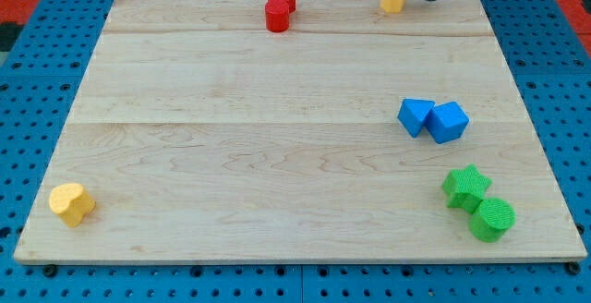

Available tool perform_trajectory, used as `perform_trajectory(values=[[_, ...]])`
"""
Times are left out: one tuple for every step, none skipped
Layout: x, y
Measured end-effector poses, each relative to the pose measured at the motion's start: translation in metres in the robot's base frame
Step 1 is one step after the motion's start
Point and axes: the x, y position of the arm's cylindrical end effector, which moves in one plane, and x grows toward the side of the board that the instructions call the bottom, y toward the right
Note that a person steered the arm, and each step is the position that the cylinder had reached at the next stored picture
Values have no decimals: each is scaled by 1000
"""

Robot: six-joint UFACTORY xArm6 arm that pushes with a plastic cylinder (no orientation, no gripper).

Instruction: Move the red circle and yellow hexagon to the bottom left of the board

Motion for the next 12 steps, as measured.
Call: perform_trajectory(values=[[0, -14], [1, -82], [1, -125], [1, -122], [2, -191], [22, -255], [52, -273], [83, -282], [108, -296], [137, -313], [171, -313], [204, -334]])
